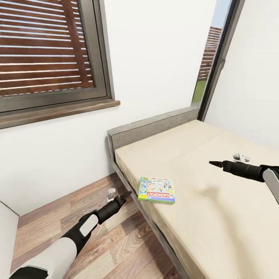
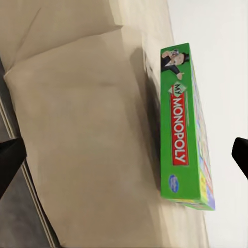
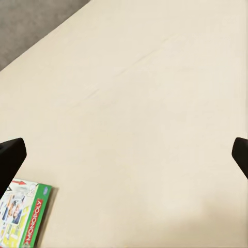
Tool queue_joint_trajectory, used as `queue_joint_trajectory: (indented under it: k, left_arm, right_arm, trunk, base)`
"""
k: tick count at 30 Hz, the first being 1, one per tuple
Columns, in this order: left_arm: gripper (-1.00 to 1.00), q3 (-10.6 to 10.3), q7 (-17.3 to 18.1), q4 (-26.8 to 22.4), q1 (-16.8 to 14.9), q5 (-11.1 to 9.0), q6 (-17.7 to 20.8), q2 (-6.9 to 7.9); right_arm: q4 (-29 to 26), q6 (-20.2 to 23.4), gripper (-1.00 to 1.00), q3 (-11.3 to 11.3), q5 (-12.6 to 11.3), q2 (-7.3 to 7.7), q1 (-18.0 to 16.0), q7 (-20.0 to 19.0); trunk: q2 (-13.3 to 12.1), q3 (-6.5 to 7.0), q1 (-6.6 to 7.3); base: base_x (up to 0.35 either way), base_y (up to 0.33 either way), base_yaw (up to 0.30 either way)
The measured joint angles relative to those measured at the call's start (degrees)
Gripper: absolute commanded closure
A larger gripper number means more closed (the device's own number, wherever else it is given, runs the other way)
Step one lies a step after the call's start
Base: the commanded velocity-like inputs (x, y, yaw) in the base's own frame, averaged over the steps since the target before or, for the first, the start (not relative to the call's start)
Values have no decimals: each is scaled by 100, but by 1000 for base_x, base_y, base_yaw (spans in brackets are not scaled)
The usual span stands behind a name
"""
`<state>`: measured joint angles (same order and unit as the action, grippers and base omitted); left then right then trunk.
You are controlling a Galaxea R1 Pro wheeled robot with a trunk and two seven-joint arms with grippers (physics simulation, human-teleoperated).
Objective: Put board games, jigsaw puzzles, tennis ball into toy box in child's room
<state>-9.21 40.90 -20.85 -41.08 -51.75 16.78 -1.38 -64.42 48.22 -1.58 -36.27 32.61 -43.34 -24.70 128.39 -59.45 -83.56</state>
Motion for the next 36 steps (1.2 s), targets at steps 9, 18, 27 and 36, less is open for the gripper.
queue_joint_trajectory:
  k: [9,18,27,36]
  left_arm:
    - [-100,-5,0,-24,-17,4,3,-69]
    - [-100,-7,-3,-32,-26,6,3,-133]
    - [-100,-8,-19,-31,-28,6,2,-145]
    - [-100,-7,-52,-28,-28,4,-3,-152]
  right_arm:
    - [-6,0,-100,0,4,0,2,0]
    - [-7,0,-100,0,6,0,0,0]
    - [-8,0,-100,0,6,0,1,0]
    - [-8,0,-100,0,5,-1,3,0]
  trunk:
    - [0,0,0]
    - [0,0,0]
    - [0,0,0]
    - [0,0,0]
  base:
    - [0,0,-13]
    - [0,0,-2]
    - [0,0,-34]
    - [0,0,-106]
